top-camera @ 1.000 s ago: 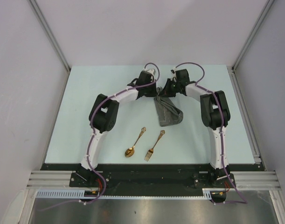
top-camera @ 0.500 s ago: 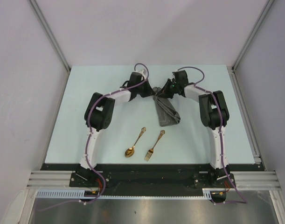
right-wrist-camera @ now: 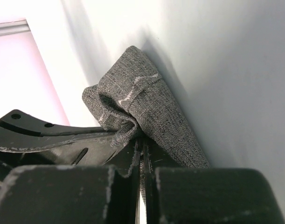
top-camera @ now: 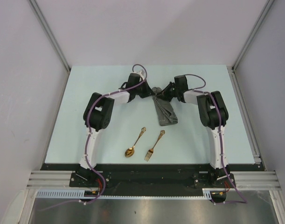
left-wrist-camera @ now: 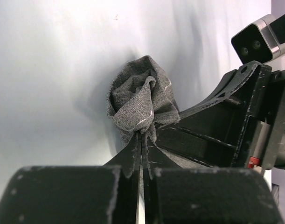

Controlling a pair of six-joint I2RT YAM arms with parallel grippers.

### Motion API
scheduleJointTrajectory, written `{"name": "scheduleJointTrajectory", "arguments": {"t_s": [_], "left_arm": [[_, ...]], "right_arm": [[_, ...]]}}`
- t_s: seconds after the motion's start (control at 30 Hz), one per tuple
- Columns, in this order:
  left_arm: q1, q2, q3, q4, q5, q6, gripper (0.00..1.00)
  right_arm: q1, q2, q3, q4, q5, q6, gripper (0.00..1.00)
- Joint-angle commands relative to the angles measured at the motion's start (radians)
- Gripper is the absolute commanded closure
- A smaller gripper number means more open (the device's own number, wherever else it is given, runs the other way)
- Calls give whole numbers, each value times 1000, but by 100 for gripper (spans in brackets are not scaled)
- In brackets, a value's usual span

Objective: Fold the napkin into a case and place the utensils inside
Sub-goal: Stuff the top corner of the smaller-rectangle-folded napkin into the folded napkin.

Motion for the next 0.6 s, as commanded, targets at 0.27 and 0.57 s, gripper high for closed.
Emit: {"name": "scheduleJointTrajectory", "arguments": {"t_s": [0.27,0.57], "left_arm": [[-5,-68,-1,151,195,-162,100],[-3,-88,-76,115,130,-185,100]], "right_arm": [[83,46,124,-107,345,-370,100],[19,65,51,209,48,-177,91]]}}
